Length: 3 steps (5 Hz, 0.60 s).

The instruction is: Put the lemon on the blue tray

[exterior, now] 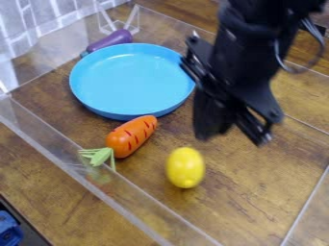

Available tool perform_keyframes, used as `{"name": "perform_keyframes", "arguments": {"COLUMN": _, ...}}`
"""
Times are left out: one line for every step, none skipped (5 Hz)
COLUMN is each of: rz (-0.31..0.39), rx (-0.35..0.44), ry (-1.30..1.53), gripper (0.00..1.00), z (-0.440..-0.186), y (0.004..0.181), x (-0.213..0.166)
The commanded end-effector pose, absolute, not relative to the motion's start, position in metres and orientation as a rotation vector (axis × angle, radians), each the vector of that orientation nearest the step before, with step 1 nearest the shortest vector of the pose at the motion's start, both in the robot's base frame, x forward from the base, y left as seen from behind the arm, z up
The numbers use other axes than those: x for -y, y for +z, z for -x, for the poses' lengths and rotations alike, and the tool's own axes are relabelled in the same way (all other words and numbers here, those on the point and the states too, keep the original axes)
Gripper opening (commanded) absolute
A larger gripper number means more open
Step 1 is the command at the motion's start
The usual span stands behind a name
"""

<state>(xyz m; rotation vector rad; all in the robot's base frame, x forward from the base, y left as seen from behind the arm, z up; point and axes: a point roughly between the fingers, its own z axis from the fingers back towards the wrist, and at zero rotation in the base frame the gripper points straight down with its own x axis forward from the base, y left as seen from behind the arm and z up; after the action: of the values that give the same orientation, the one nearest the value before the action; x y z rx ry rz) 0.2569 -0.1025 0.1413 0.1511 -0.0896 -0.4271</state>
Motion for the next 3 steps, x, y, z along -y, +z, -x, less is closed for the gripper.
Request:
{"name": "perform_keyframes", "arguments": {"rz": -0.159, "rx": 0.125, "ry": -0.391, "gripper": 1.0, "z": -0.266, "y": 0.146, "x": 0.087}}
{"name": "perform_keyframes", "arguments": {"rz": -0.157, "rx": 0.11, "ry": -0.388, "gripper": 1.0, "z": -0.27, "y": 0.137, "x": 0.084}}
{"name": "perform_keyframes", "arguments": {"rz": -0.159, "rx": 0.111, "ry": -0.41, "gripper": 0.0, "z": -0.273, "y": 0.099, "x": 0.084}}
